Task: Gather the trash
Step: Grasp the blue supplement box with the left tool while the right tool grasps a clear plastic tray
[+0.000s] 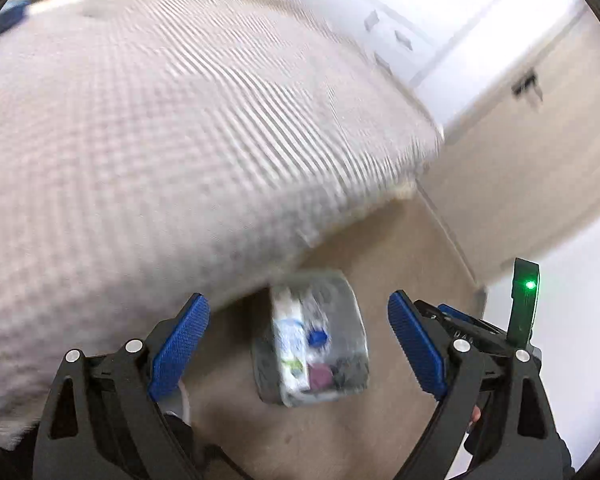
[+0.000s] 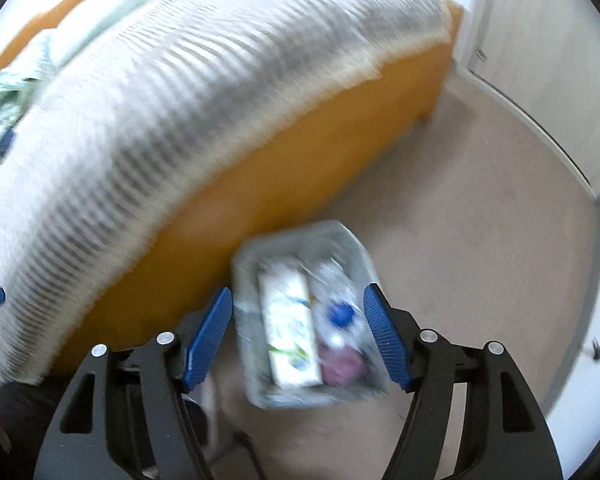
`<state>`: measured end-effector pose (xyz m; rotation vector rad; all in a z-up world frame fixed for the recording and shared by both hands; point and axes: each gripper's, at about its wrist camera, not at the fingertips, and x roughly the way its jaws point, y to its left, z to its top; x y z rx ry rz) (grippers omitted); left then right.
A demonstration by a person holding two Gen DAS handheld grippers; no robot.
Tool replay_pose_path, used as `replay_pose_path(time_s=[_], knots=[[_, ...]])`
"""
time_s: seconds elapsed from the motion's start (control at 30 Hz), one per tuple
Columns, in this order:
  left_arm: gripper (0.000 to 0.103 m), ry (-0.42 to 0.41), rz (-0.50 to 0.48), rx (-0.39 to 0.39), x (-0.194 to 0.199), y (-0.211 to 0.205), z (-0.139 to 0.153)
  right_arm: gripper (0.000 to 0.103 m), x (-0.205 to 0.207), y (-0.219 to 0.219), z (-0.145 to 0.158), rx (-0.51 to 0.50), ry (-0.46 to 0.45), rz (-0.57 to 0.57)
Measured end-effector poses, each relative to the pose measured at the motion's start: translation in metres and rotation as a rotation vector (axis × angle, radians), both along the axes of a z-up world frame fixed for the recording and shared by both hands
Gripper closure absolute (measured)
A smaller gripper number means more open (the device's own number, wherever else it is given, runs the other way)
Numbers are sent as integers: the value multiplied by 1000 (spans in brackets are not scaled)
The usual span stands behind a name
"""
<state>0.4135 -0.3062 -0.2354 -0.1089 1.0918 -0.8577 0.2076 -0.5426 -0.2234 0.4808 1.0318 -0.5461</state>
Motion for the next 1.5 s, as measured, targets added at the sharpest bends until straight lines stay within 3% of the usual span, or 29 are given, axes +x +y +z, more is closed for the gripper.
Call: replay_pose_path(time_s=[0.17, 0.3, 0.47, 0.67, 0.73, 0.83, 0.97, 1.07, 1.1, 1.2, 1.27, 1.3, 1.33, 1.37, 1.5], knots=[[15, -41, 165, -57, 63, 87, 37, 32, 88, 37, 44, 18, -118, 138], [15, -96, 298, -48, 125, 160, 58, 32, 173, 57, 70, 111, -218, 226], [15, -157, 397, 5, 209, 228, 70, 32, 328, 79, 89, 228, -278, 396], [12, -258, 418, 152, 366, 283, 79, 31, 538, 81, 74, 227, -220, 508], [12, -289, 418, 208, 429, 294, 83, 31, 600, 74, 63, 257, -207, 478], [12, -256, 483, 235, 510, 320, 86, 31, 658, 65, 46, 343, -222, 407], [12, -172, 541, 212, 588, 335, 93, 31, 710, 62, 30, 461, -215, 368], [12, -229, 542, 302, 635, 331, 98, 34, 734, 70, 20, 511, -187, 386], [11, -264, 513, 347, 649, 325, 98, 64, 736, 72, 16, 535, -185, 387], [7, -344, 358, 468, 693, 301, 90, 68, 726, 78, 12, 632, -207, 388], [7, -410, 198, 567, 720, 281, 76, 70, 705, 86, 21, 612, -234, 413], [7, -453, 122, 653, 731, 267, 65, 73, 698, 88, 24, 617, -242, 403], [7, -491, 71, 726, 741, 255, 55, 75, 687, 92, 28, 623, -260, 393], [7, -501, 39, 751, 750, 248, 48, 75, 675, 94, 34, 611, -272, 387], [7, -376, -64, 759, 787, 237, 19, 76, 626, 105, 52, 520, -244, 397]])
